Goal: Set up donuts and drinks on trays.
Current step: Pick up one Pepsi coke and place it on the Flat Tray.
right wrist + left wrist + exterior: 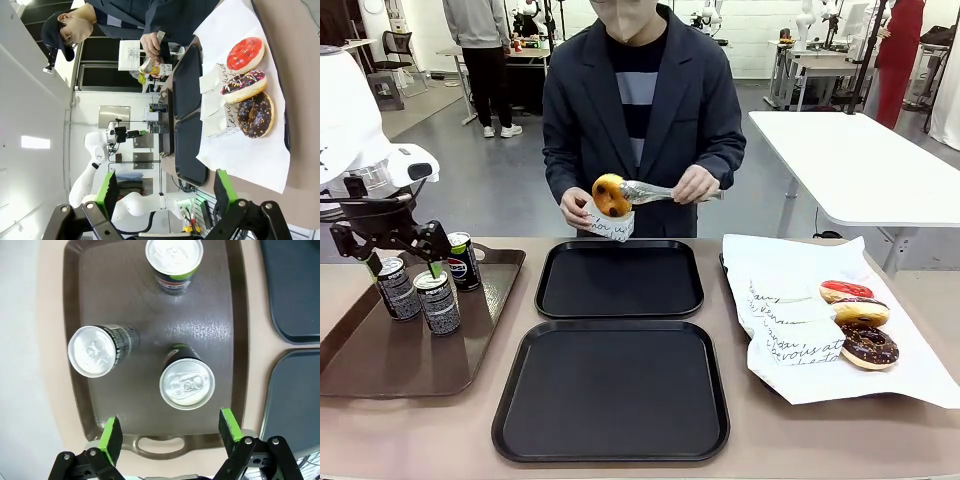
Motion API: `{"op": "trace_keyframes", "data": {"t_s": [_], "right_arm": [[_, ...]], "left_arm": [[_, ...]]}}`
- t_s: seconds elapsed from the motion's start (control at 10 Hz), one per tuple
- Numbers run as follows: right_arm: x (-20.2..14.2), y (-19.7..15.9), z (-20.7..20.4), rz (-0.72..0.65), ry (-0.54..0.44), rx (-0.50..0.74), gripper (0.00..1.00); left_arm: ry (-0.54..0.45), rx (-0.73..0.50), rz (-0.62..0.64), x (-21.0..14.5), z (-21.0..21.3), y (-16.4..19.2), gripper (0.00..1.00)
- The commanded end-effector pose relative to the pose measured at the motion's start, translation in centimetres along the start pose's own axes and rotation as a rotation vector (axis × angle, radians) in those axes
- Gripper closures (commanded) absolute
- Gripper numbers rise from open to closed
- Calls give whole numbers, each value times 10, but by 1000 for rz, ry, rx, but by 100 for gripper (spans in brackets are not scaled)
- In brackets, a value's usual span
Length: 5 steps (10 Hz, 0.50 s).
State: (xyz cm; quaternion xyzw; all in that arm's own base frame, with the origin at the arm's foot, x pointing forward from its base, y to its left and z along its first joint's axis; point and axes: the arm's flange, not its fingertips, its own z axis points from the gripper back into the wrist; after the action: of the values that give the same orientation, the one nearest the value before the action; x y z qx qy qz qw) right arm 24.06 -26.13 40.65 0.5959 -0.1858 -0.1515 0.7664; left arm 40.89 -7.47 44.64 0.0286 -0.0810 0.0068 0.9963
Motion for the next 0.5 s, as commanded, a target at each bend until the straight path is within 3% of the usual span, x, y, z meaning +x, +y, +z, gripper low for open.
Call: {"op": "trace_keyframes", "data": {"t_s": [0.0, 0.4], "right_arm": [[2, -1, -1, 20, -13, 25, 0], [2, -1, -1, 20, -13, 25, 0]], "left_arm": [[29, -74, 46, 3, -5, -5, 0], [43, -132, 68, 12, -20, -11, 0]]}}
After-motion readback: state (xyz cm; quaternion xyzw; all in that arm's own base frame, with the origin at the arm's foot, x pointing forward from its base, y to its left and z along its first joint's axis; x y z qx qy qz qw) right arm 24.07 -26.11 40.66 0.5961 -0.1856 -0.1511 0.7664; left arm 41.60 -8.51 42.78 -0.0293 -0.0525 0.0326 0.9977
